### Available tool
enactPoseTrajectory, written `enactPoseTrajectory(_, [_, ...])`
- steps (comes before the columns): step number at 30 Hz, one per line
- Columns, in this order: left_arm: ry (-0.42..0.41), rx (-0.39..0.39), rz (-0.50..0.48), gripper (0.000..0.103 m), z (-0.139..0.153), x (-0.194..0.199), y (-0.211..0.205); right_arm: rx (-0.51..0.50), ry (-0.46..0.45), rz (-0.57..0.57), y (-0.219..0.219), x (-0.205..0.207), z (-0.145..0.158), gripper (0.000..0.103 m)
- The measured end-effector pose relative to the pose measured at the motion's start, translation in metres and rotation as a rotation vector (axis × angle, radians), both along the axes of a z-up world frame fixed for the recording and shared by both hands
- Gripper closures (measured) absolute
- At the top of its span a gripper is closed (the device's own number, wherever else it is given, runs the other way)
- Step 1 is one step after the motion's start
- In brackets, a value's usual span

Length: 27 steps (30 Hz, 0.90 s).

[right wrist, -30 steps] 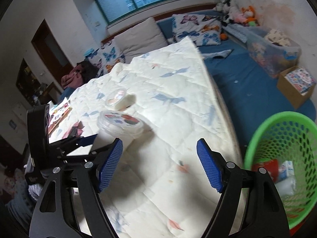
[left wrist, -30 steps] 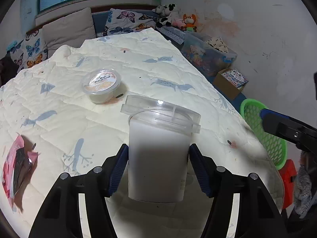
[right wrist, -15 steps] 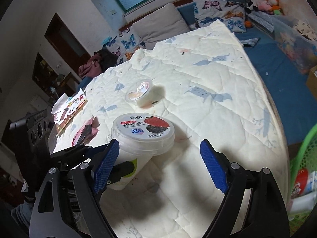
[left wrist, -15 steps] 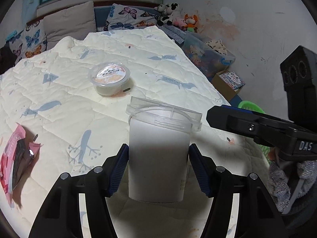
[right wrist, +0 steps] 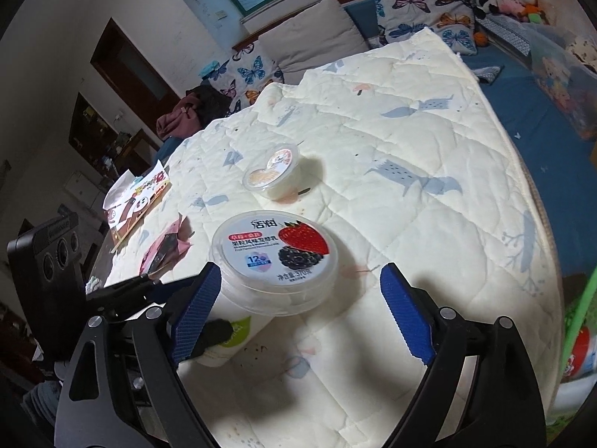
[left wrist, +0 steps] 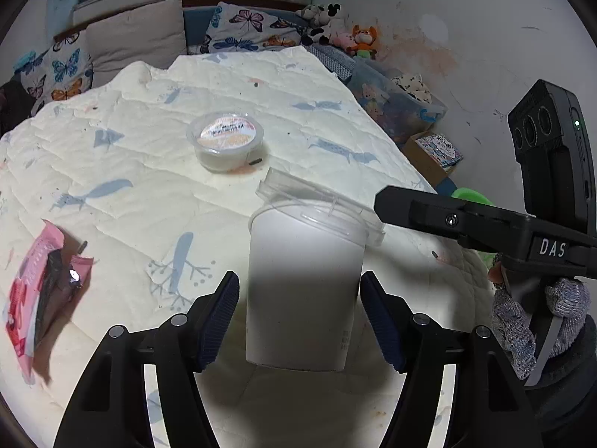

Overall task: Collect trash
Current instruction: 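Pull the clear lid off the cup with the right gripper while the left gripper holds the cup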

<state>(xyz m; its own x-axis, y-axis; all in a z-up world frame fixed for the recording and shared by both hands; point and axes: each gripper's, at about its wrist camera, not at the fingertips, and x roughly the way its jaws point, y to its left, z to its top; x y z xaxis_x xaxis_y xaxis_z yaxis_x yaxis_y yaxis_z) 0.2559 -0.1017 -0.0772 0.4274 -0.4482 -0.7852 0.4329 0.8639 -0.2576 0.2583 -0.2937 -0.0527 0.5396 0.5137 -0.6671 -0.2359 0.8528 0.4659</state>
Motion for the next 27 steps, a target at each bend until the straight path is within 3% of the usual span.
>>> enactPoseTrajectory(5, [0.013, -0.025, 0.008, 0.034, -0.005, 0.006, -0.003, 0.009, 0.004, -0.007, 0.001, 0.001, -0.001, 0.016])
enactPoseTrajectory(6, [0.011, -0.017, 0.005, 0.039, -0.006, 0.006, -0.004, 0.007, 0.006, -0.008, 0.000, 0.001, -0.001, 0.016])
enactPoseTrajectory(10, [0.001, -0.019, 0.007, 0.042, -0.005, 0.001, -0.001, 0.005, 0.002, -0.003, -0.001, 0.000, 0.001, 0.016])
enactPoseTrajectory(27, [0.005, -0.042, 0.011, 0.043, 0.001, -0.017, 0.018, 0.106, 0.060, 0.051, 0.029, 0.006, -0.011, 0.008])
